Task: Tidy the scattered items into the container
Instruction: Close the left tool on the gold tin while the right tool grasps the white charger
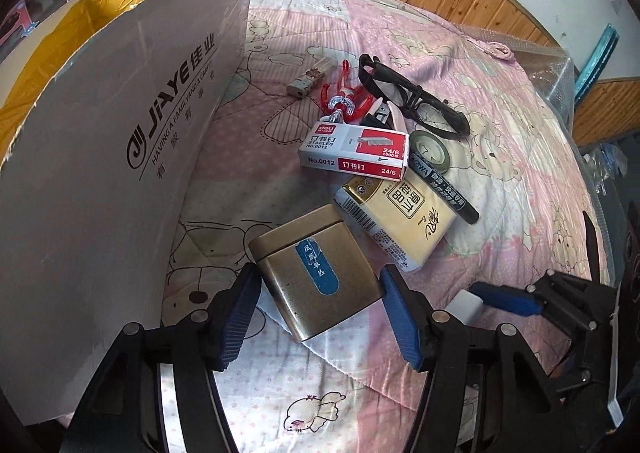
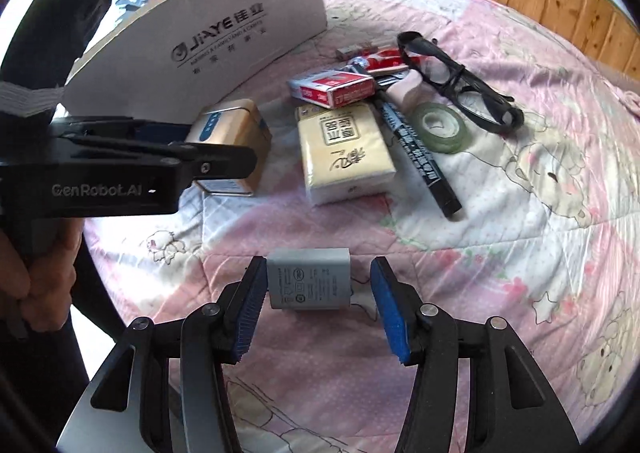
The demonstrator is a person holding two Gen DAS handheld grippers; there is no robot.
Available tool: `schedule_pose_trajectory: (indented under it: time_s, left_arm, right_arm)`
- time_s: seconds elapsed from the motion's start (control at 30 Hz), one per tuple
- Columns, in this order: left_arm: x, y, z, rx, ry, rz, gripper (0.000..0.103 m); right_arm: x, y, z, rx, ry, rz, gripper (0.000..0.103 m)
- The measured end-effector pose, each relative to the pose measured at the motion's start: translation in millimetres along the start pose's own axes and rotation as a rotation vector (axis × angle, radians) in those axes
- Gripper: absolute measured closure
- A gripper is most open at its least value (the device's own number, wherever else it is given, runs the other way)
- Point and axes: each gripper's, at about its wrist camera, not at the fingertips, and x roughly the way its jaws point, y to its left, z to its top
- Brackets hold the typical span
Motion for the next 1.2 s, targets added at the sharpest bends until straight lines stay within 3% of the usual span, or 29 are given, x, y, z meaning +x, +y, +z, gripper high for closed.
schedule_pose_trajectory:
  time_s: [0.27, 0.33, 0.43, 0.6, 0.7, 0.8, 0.9, 1.03, 1.2]
  left_arm:
    - [1, 3, 4, -0.016, 0.010, -0.006, 0.040]
    - [2, 4, 3, -0.015, 0.010, -0.012, 0.040]
    - [6, 4, 1, -0.019, 0.021, -0.017, 0.039]
    - [8, 5, 1, -0.025, 0.024, -0.027, 0.039]
    - [9, 5, 2, -0.023, 0.026, -0.031, 0.039]
    - [13, 5, 2, -0.019, 0.038, -0.030, 0.038]
    - [18, 5, 2, -0.015, 0.045, -0.024, 0.040]
    - [13, 13, 1, -0.049, 0.023, -0.061, 0.043]
    - [11, 15, 0, -0.071, 0.033, -0.054, 0.042]
  right_arm:
    - [-12, -51, -34, 0.646, -0.019, 0.149, 0.047]
    - [-16, -58, -41, 0.722, -0.030, 0.179, 0.047]
    - [-14, -63, -40, 0.730, -0.021, 0.186, 0.046]
    - [2, -77, -60, 1.063, -0.032, 0.368, 0.045]
    - [7, -75, -54, 1.189, -0.025, 0.333, 0.045]
    - [8, -64, -29, 1.099, -0.006, 0.201, 0.046]
    - [9, -52, -20, 0.980, -0.003, 0.083, 0.068]
    - [0, -40, -16, 0.831, -0.003, 0.042, 0.070]
    - [-4, -13, -22, 0.534, 0.017, -0.094, 0.071]
